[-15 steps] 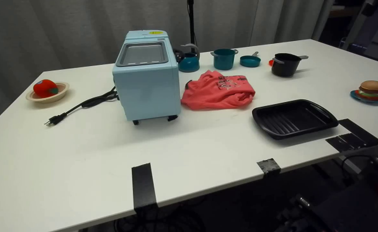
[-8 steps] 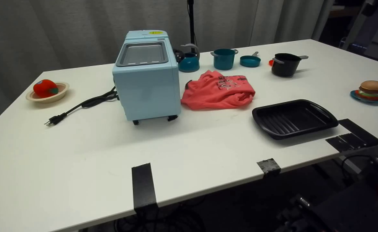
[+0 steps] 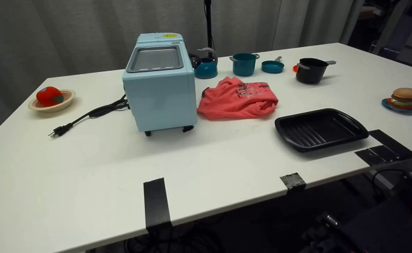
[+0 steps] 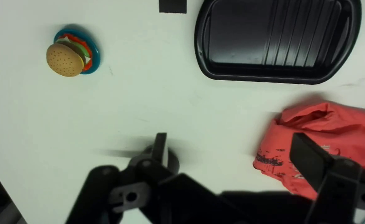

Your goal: Unfold the cloth on the table

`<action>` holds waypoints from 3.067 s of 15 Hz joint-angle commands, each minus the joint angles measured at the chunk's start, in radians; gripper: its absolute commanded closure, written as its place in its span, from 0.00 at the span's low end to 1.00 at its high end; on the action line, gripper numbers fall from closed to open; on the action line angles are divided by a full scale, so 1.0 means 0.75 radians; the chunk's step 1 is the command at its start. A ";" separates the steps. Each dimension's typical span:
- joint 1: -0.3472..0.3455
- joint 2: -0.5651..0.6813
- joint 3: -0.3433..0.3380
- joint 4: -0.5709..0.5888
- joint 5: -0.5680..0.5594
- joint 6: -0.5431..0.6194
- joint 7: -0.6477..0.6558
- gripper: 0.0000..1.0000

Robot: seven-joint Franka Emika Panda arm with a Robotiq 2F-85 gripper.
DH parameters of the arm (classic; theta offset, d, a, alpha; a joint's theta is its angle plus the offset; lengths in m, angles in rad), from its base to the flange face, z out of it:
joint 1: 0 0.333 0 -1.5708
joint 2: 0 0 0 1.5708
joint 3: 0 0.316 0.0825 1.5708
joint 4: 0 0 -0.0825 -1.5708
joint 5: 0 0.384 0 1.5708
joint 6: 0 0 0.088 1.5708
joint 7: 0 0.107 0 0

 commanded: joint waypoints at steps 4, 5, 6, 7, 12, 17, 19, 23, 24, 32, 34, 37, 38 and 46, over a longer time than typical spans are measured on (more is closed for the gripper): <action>0.213 0.250 0.073 0.165 0.269 0.035 0.056 0.00; 0.242 0.291 0.083 0.194 0.310 0.032 0.056 0.00; 0.263 0.334 0.096 0.231 0.344 0.037 0.063 0.00; 0.273 0.372 0.112 0.260 0.362 0.057 0.084 0.00; 0.310 0.590 0.151 0.443 0.432 0.121 0.120 0.00; 0.301 0.636 0.158 0.474 0.418 0.126 0.112 0.00; 0.301 0.662 0.158 0.497 0.418 0.125 0.112 0.00; 0.300 0.664 0.158 0.499 0.418 0.125 0.112 0.00; 0.301 0.664 0.163 0.487 0.402 0.161 0.141 0.00; 0.379 0.728 0.273 0.412 0.378 0.294 0.258 0.00; 0.409 0.760 0.304 0.399 0.357 0.358 0.315 0.00; 0.438 0.823 0.325 0.398 0.238 0.419 0.434 0.00; 0.444 0.842 0.319 0.397 0.169 0.428 0.485 0.00; 0.512 1.062 0.214 0.461 -0.233 0.435 0.892 0.00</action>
